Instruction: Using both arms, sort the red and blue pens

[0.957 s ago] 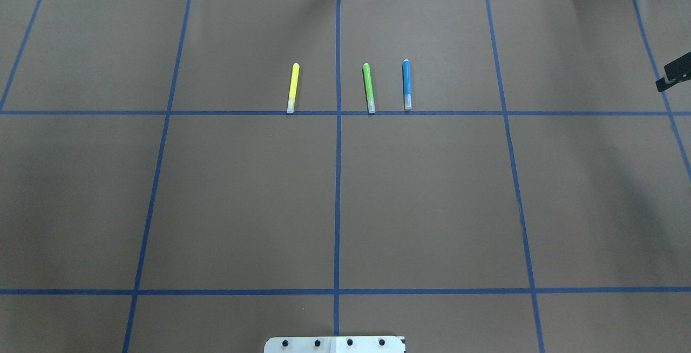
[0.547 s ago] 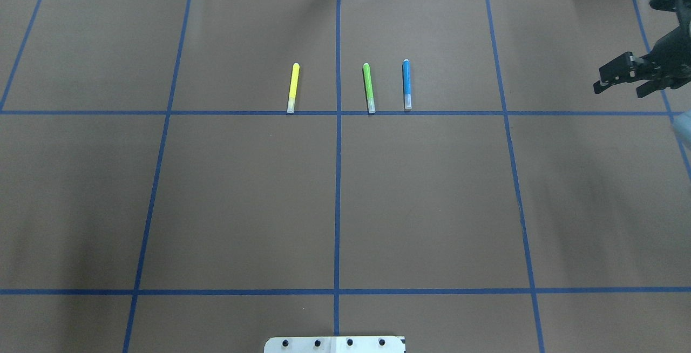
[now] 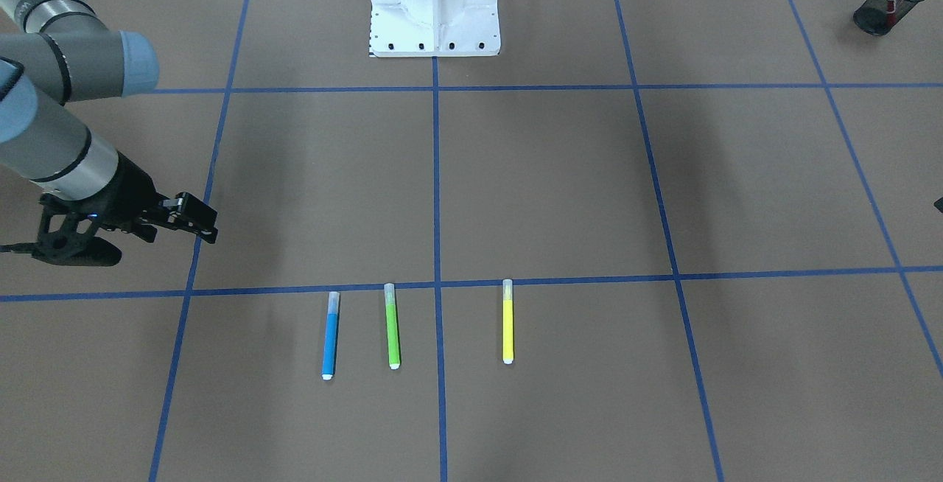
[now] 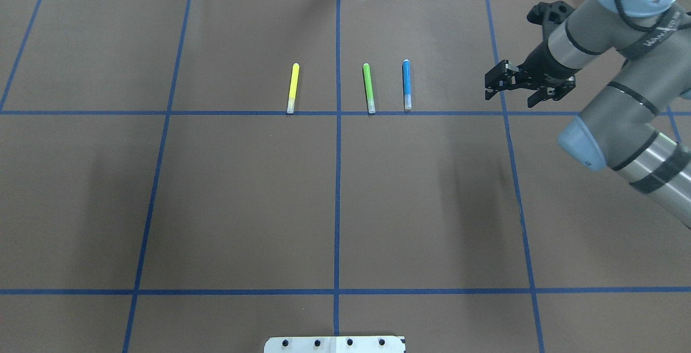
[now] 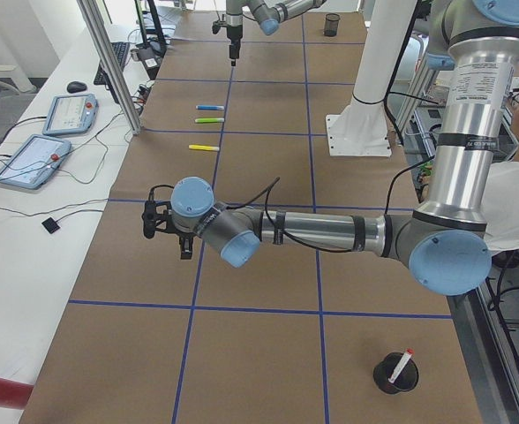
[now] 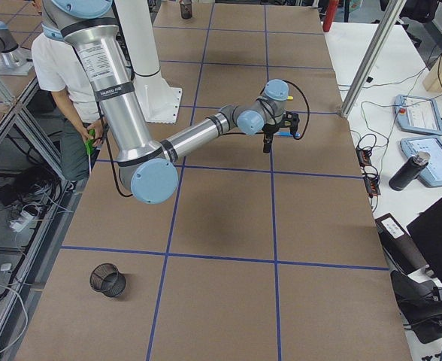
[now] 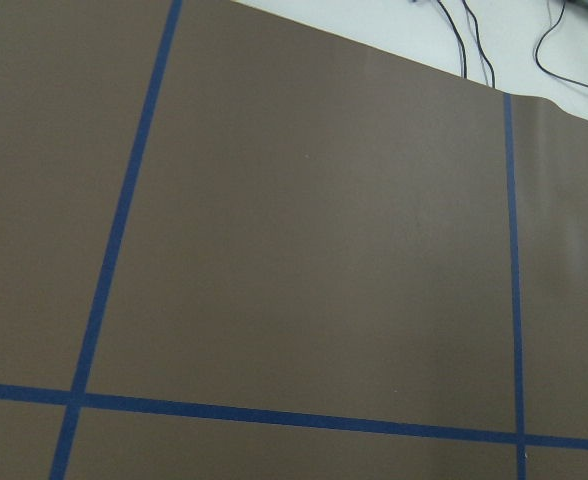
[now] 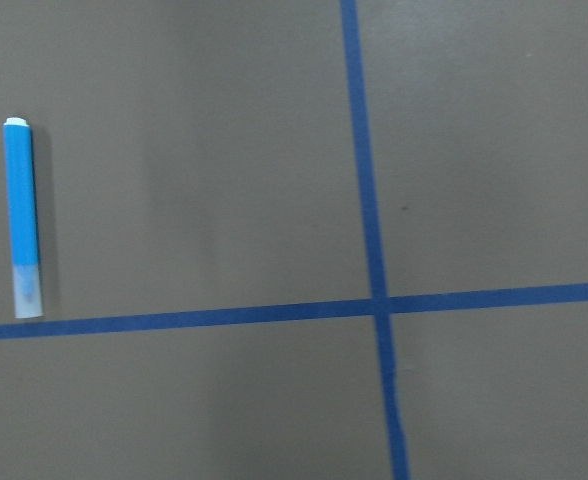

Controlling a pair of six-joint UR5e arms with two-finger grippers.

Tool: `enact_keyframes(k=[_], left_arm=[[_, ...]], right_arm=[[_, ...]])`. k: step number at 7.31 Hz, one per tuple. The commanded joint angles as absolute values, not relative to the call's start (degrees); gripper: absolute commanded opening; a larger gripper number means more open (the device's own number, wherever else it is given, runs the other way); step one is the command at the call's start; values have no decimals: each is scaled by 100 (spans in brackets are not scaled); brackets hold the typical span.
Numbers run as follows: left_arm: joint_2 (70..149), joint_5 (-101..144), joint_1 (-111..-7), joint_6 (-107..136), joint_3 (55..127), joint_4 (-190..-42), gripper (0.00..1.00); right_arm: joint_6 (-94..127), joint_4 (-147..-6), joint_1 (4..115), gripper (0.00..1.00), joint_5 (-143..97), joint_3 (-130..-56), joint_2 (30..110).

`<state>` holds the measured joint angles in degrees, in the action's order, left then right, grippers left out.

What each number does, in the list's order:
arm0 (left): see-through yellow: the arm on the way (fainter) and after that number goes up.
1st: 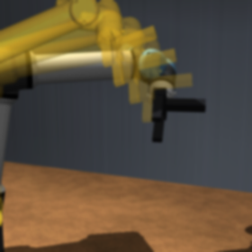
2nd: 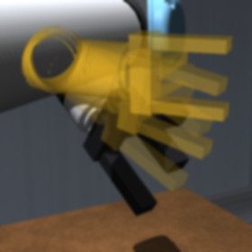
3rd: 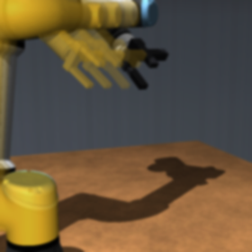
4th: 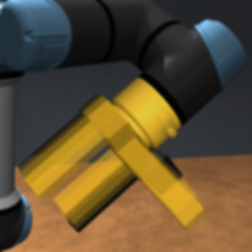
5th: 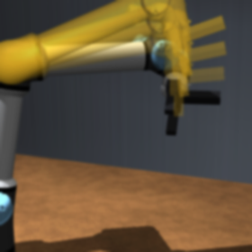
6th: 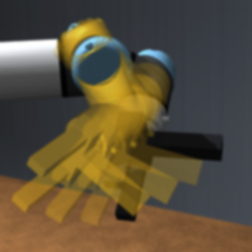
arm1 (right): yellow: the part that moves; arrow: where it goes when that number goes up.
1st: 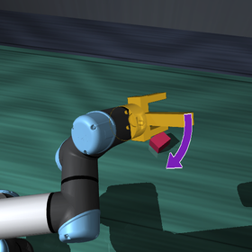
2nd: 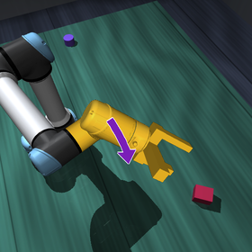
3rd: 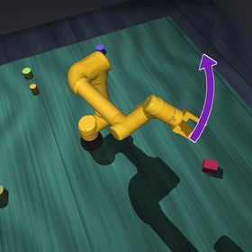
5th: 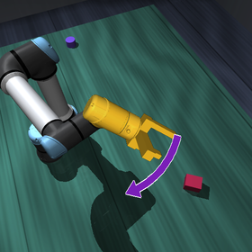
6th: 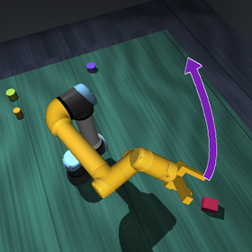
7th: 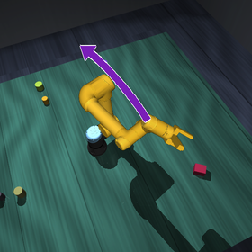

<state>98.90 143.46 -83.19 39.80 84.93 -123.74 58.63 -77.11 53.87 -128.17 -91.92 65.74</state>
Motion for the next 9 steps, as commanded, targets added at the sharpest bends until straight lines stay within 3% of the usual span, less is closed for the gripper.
enact_keyframes(k=[1,4,6,9], left_arm=[[10325,14335,-8262,2958,8499,-11167,100],[10336,14326,-8210,2892,8508,-11145,100],[10371,14239,-8104,2386,8455,-10909,99],[10494,13887,-8094,1232,8446,-9968,99]], right_arm=[[6064,-7665,5186,100,-12753,-7925,5472],[6563,-6404,4941,100,-12113,-6430,4652],[6539,-6363,4703,99,-11779,-5630,3994],[6522,-6047,4632,96,-11619,-5326,3912]])
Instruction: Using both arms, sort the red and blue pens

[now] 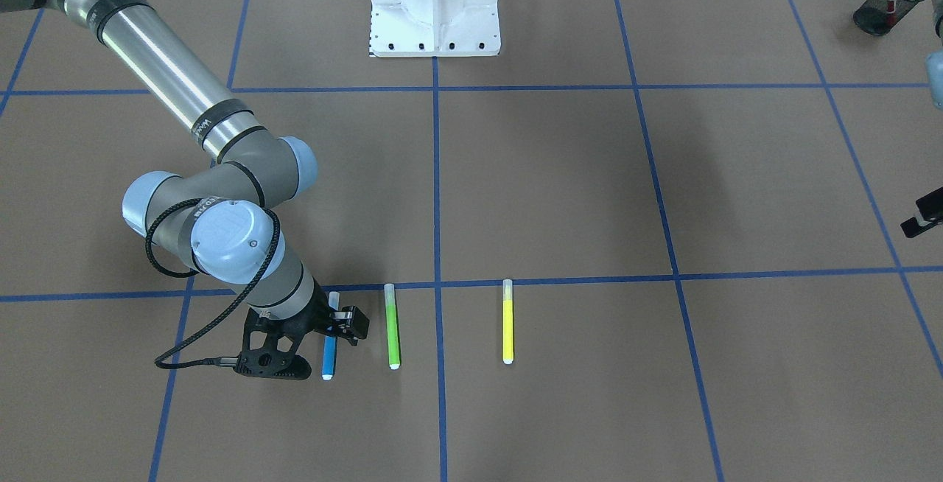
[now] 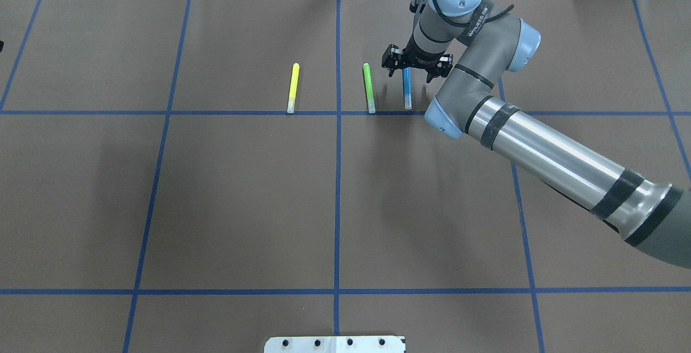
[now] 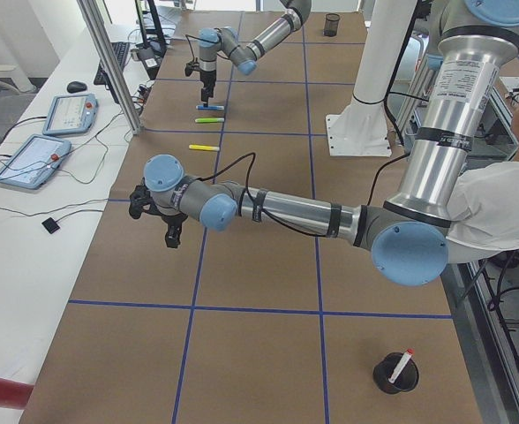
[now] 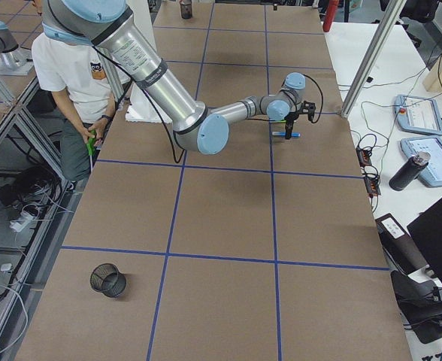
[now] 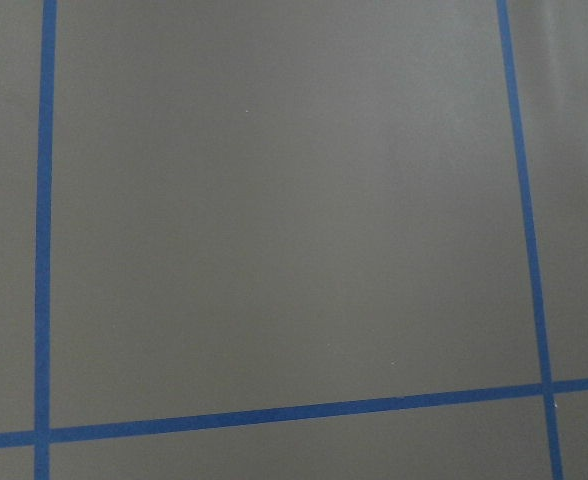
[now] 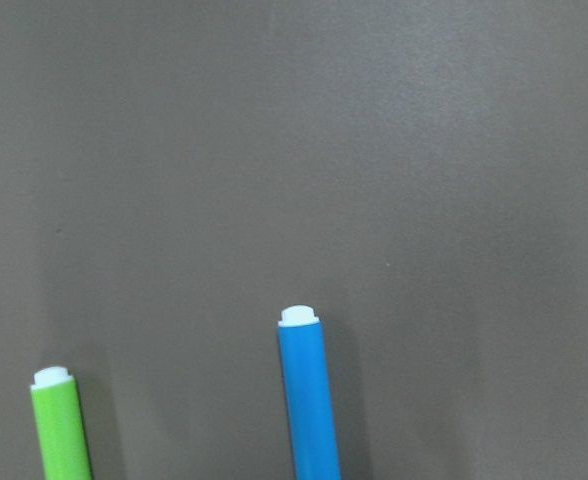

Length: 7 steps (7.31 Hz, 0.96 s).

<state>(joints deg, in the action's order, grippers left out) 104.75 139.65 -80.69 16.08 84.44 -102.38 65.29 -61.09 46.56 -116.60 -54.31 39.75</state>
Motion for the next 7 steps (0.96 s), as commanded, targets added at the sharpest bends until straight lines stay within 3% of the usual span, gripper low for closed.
enact_keyframes(k=[1,2,4,5,6,7], left_arm=[[10494,13878,-8130,1230,8455,-9967,99],[10494,13843,-8147,1230,8472,-9967,99],[10494,13843,-8226,1213,8508,-9967,99],[10494,13843,-8235,1213,8517,-9967,99],[10494,13843,-8235,1213,8517,-9967,99],[10494,13843,-8270,1213,8525,-9967,99]], right_arm=[[6495,-6047,4623,93,-11567,-5274,3902],[6486,-6047,4623,83,-11540,-5265,3902],[6242,-6047,4614,77,-11364,-5177,3850],[6162,-6047,4606,69,-11251,-5168,3824],[6118,-6047,4588,54,-11215,-5151,3797],[6082,-6047,4570,32,-11206,-5150,3797]])
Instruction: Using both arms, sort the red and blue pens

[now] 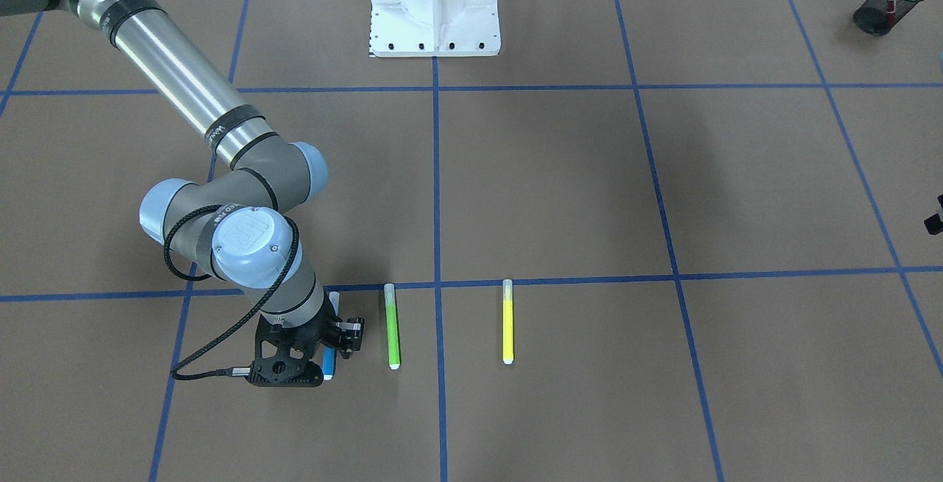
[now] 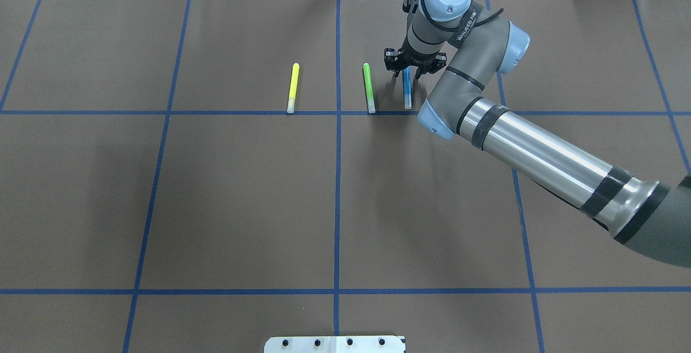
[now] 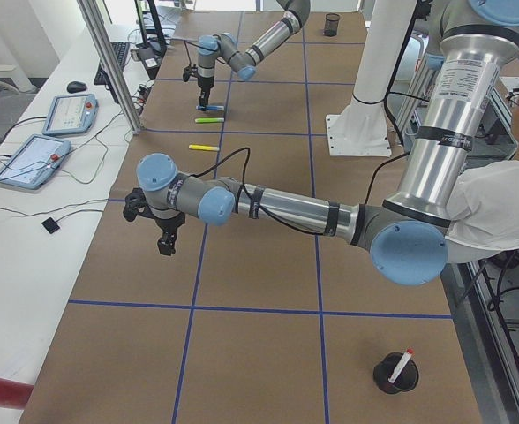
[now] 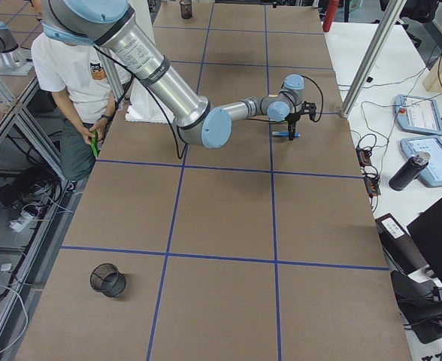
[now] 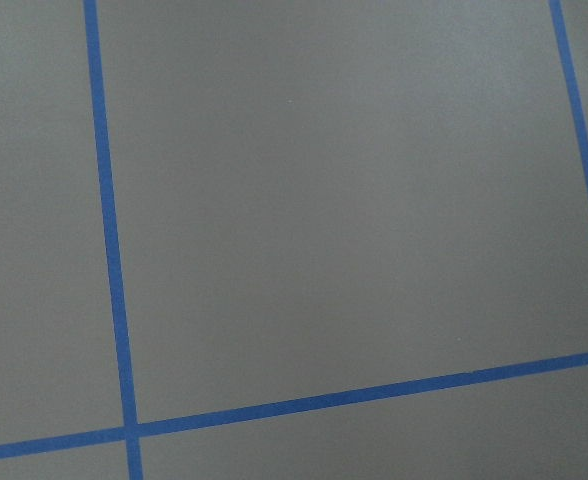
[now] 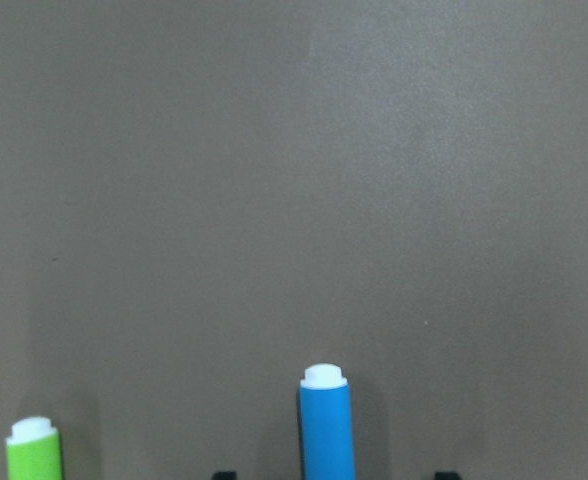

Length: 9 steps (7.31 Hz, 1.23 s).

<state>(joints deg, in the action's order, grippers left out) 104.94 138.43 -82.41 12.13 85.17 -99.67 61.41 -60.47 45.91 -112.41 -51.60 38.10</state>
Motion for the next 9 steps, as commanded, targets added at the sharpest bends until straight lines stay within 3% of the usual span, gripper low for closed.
enact_keyframes(k=[1,2,5,6,9], left_arm=[[10494,13843,-8297,1213,8569,-9967,99],[10485,13851,-8306,1213,8595,-9967,99],[10494,13860,-8332,1213,8613,-9958,99],[10494,13860,-8332,1213,8665,-9958,99],[10442,13852,-8358,1213,8728,-9967,99]], right_arm=[[6021,-6047,4544,10,-11171,-5150,3797],[5994,-6047,4535,0,-11101,-5159,3797],[5880,-6082,4727,0,-11101,-5464,3788],[5941,-6317,4842,0,-11109,-6085,4058],[5880,-6513,5290,0,-11092,-8256,5909]])
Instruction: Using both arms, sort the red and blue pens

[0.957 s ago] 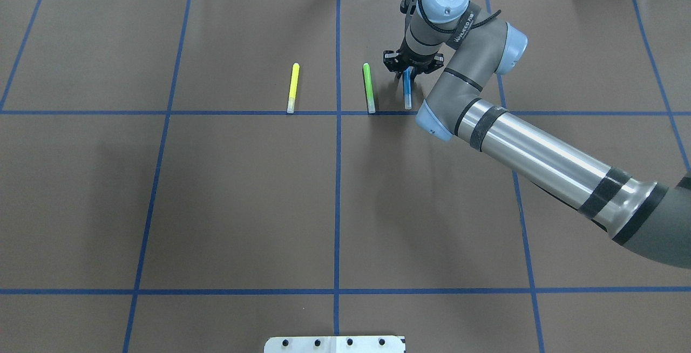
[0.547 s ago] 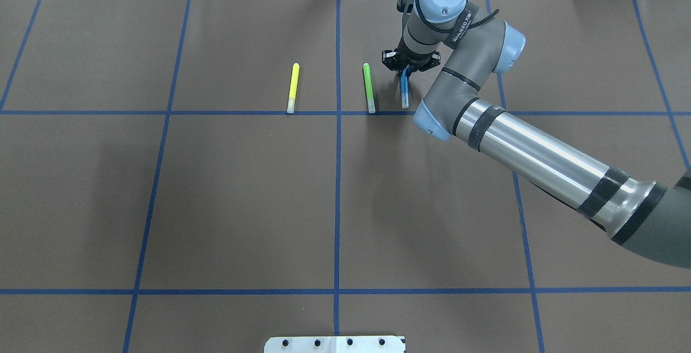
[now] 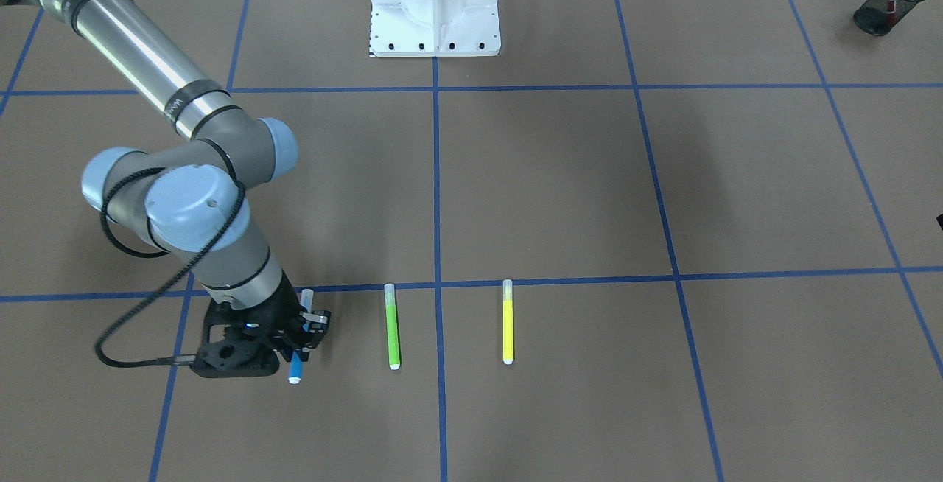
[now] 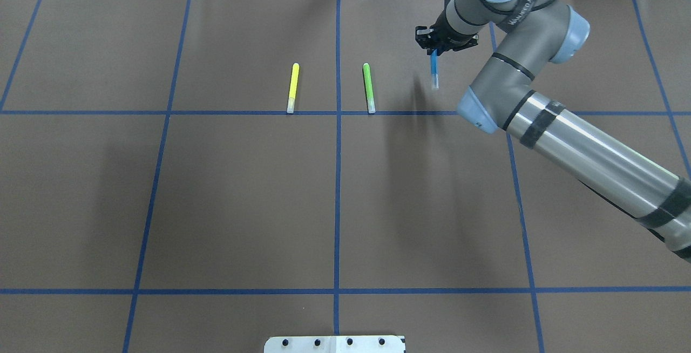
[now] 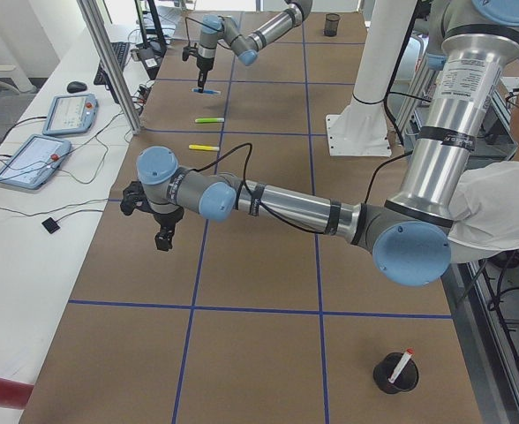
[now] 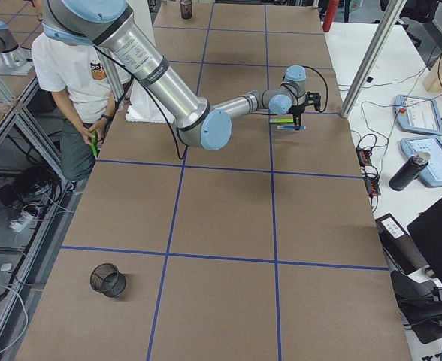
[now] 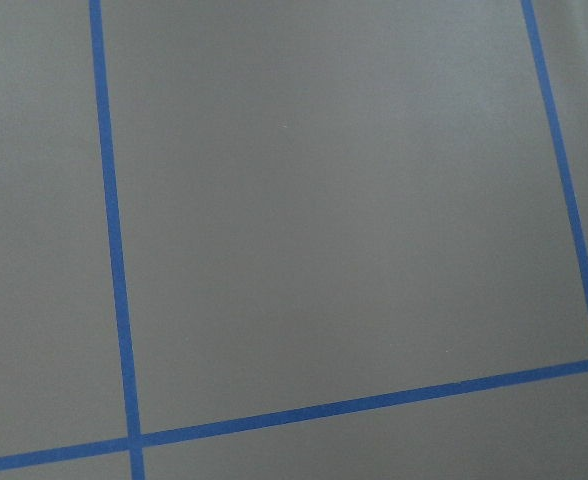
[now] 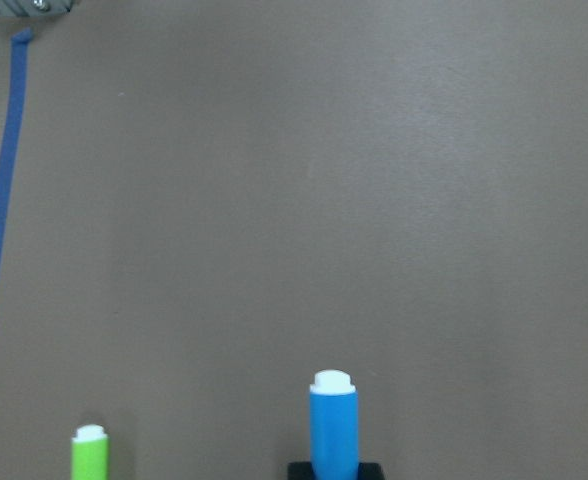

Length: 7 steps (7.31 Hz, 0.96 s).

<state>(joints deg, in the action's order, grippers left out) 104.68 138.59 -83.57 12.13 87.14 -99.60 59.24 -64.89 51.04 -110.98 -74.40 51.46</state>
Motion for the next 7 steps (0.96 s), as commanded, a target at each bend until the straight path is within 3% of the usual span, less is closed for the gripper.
enact_keyframes(k=[1,4,7], left_arm=[[10433,13852,-8367,1213,8762,-9975,99],[10415,13852,-8367,1230,8842,-9976,99],[10441,13852,-8367,1266,8851,-9976,99]], right_arm=[[5862,-6513,5482,0,-11144,-8679,6333],[4874,-6425,6044,0,-11153,-8956,7108],[4334,-4911,6572,0,-11441,-8930,8284]])
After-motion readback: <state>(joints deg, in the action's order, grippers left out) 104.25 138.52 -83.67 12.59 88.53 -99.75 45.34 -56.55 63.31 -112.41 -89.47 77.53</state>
